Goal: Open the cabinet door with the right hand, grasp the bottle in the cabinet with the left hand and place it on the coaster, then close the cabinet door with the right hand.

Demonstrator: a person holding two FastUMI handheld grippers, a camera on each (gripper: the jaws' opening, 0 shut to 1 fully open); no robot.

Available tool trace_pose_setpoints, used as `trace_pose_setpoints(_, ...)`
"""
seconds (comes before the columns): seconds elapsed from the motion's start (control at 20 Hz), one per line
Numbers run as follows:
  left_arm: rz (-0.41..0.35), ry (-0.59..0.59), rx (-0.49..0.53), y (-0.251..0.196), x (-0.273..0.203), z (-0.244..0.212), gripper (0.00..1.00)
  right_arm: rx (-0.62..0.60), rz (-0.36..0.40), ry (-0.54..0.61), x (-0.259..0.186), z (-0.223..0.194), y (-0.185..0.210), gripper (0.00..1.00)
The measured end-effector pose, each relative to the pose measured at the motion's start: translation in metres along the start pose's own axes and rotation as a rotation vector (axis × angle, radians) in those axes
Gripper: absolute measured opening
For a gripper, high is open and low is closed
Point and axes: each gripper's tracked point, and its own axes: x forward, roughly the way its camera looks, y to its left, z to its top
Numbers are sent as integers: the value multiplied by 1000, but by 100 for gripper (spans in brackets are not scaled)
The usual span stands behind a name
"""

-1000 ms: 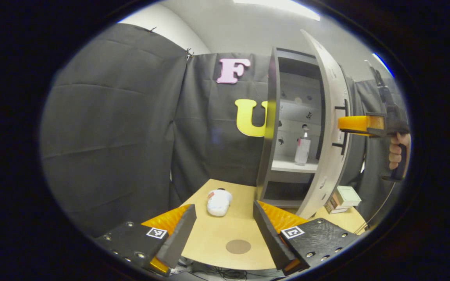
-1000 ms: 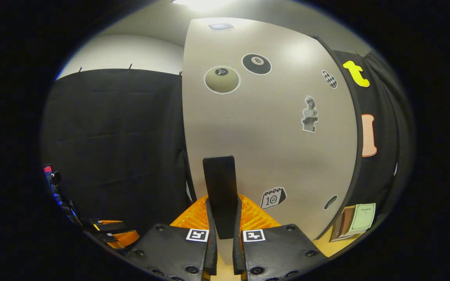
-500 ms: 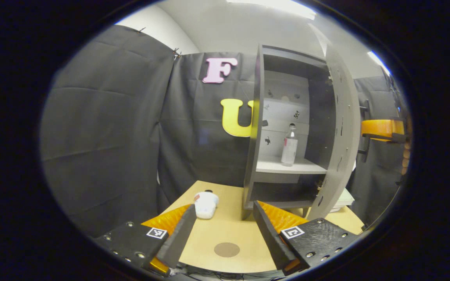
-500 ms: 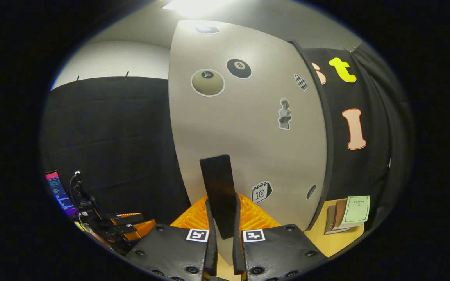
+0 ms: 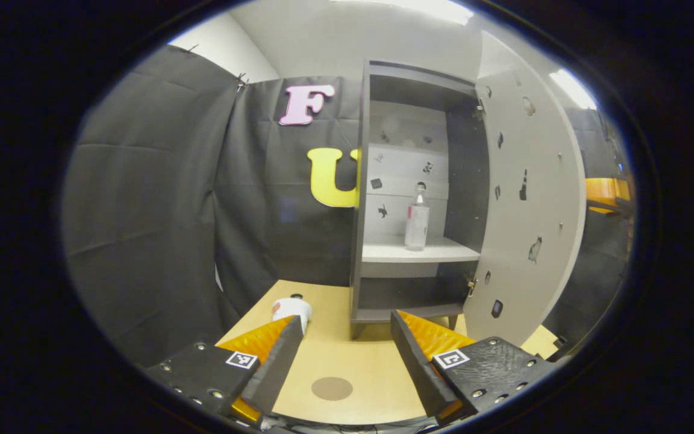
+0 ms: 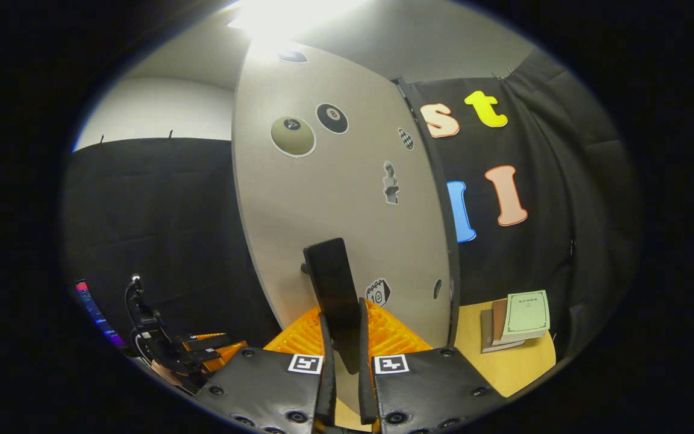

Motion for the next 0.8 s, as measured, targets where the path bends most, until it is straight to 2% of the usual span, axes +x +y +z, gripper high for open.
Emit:
trace_pose_setpoints(0.05,-6,8,-4,-3,4,-3,91,7,-18,-3,-1,1,-3,17)
trace_pose_setpoints(0.35,-40,32,-11,-13,9,-8,89,55,-119,-20,-6,5,-18,14)
trace_pose_setpoints(0.65,-69,46,0,-25,17,-15,89,48,-228,-28,-13,7,-37,16)
trace_pose_setpoints(0.8,-88,50,-1,-30,23,-16,89,60,-285,-36,-16,8,-43,13)
